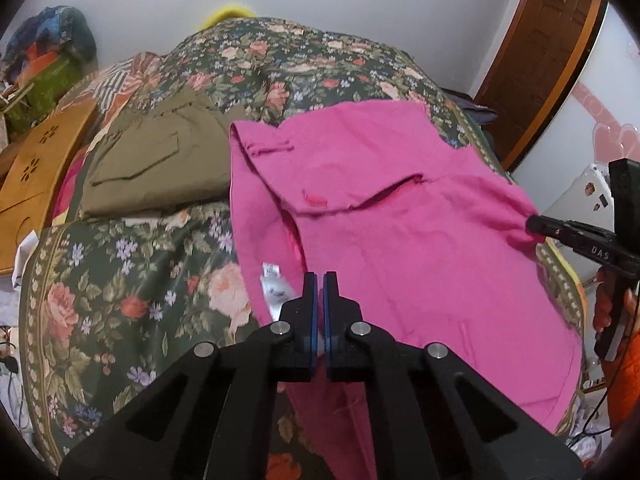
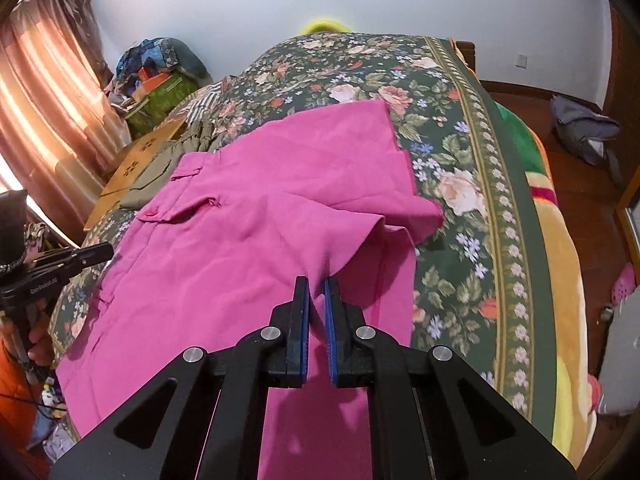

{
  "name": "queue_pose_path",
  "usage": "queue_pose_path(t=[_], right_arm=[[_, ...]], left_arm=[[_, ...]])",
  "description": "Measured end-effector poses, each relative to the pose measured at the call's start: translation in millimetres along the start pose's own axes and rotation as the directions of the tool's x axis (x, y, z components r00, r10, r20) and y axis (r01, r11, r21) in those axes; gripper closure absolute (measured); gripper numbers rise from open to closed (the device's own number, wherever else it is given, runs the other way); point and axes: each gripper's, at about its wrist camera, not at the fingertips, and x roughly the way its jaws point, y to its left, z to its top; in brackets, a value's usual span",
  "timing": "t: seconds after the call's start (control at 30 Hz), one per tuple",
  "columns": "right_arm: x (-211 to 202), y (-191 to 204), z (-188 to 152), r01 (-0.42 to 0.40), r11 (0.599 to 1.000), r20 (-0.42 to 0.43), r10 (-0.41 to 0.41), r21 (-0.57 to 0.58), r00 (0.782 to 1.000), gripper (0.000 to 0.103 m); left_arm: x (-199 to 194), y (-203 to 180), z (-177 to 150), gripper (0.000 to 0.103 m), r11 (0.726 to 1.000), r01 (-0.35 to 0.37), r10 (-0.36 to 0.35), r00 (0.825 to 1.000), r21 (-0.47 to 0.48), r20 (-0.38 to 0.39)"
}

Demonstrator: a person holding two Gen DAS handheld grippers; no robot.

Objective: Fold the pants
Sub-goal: 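Lower both grippers to the pink pants' leg hems and close on them, then lift the hems with both grippers and fold them over toward the waistband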

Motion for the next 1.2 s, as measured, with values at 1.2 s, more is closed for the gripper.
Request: queue_pose_path(t=[1.2], right_arm=[[74.9,-40.8,139.2,0.135,0.987,0.037,-0.132,-0.087,0.991,0.068]], left_arm=[[113.2,77.5,133.6,0.066,0.996,-0.058,0.057,0.998,-0.071,-0.018]])
